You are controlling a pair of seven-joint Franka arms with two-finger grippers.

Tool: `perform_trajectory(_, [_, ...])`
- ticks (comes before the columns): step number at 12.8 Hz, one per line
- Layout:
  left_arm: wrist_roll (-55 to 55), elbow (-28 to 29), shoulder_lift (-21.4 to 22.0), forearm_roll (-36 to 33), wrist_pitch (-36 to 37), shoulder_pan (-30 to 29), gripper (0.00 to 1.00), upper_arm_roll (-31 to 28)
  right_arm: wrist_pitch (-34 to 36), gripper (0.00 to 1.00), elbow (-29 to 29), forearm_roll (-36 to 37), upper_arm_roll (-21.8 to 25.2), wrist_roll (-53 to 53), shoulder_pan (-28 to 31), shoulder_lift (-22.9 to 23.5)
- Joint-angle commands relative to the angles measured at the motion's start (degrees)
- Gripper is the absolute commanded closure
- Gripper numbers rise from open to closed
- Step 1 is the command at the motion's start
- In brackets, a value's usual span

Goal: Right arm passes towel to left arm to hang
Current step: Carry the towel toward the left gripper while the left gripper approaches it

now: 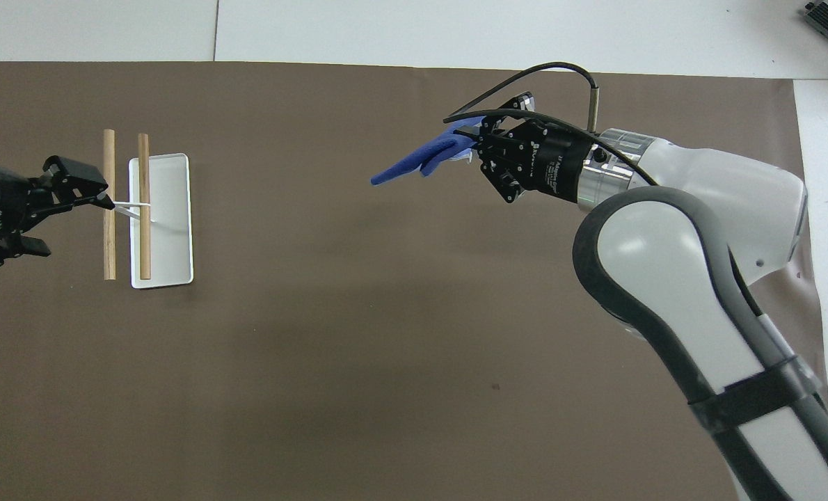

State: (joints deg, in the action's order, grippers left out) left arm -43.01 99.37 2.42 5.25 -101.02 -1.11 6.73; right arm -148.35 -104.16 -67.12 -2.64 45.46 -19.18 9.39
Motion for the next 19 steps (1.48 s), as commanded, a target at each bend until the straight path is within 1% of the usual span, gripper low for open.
perform_trajectory(1, [-10.56,9.06,4.16,5.89,-11.68,0.15,0.0,2.12,-7.8,1.0,-0.08,-5.89,-0.18,5.76,-4.18,0.89])
perform_trajectory(3, [-18.03,15.48,5.84,6.26,-23.46,-2.48,0.0,8.26,-9.06,1.0,0.01,-10.29,-0.18,6.57,-6.04,0.9])
perform_trajectory(4, [-22.68,16.81,5.84,7.3,-27.35,-2.75,0.0,9.86,-9.14,1.0,0.01,-11.7,-0.18,6.66,-6.57,1.16])
perform_trajectory(5, [-27.6,17.0,5.41,8.36,-29.73,-2.76,0.0,10.57,-9.15,1.0,0.18,-13.28,-0.18,7.0,-6.83,1.42])
perform_trajectory(6, [-30.17,17.0,5.14,8.54,-31.32,-2.76,0.0,12.15,-9.49,1.0,0.27,-14.34,-0.18,8.14,-7.44,1.51])
perform_trajectory(8, [-35.27,17.0,4.09,10.64,-36.06,-2.76,0.0,13.65,-12.3,1.0,0.36,-15.76,-0.26,12.0,-8.84,1.6])
perform_trajectory(10, [-45.52,17.0,3.3,10.83,-40.98,-2.84,0.0,16.81,-13.54,1.0,0.44,-18.29,-0.26,15.0,-9.47,1.6])
perform_trajectory(12, [-53.46,16.92,0.33,10.83,-47.04,-3.02,0.0,21.1,-13.8,1.0,0.44,-19.36,-0.26,14.66,-11.04,2.03])
perform_trajectory(13, [-55.32,16.74,-1.35,10.83,-49.68,-3.28,0.0,22.78,-15.89,1.0,0.71,-19.28,-0.26,14.65,-12.27,2.82])
perform_trajectory(14, [-56.38,16.74,-1.54,10.83,-50.23,-3.28,0.0,23.49,-17.74,1.0,0.97,-19.36,-0.26,14.65,-13.24,3.0])
perform_trajectory(16, [-56.83,16.56,-2.07,10.74,-51.28,-3.37,0.0,24.64,-17.76,1.0,1.06,-19.36,-0.26,14.48,-13.43,3.18])
perform_trajectory(17, [-55.79,16.74,-2.24,10.83,-51.46,-3.37,0.08,24.64,-17.76,1.0,0.97,-19.36,-0.26,14.39,-13.43,3.18])
perform_trajectory(18, [-55.25,16.91,-2.5,10.74,-51.47,-3.46,0.31,24.64,-17.76,1.0,0.97,-19.36,-0.26,14.3,-13.6,3.18])
perform_trajectory(19, [-53.68,17.18,-2.51,10.74,-51.29,-3.9,0.43,24.64,-17.76,1.0,0.97,-19.36,-0.26,14.3,-13.78,3.18])
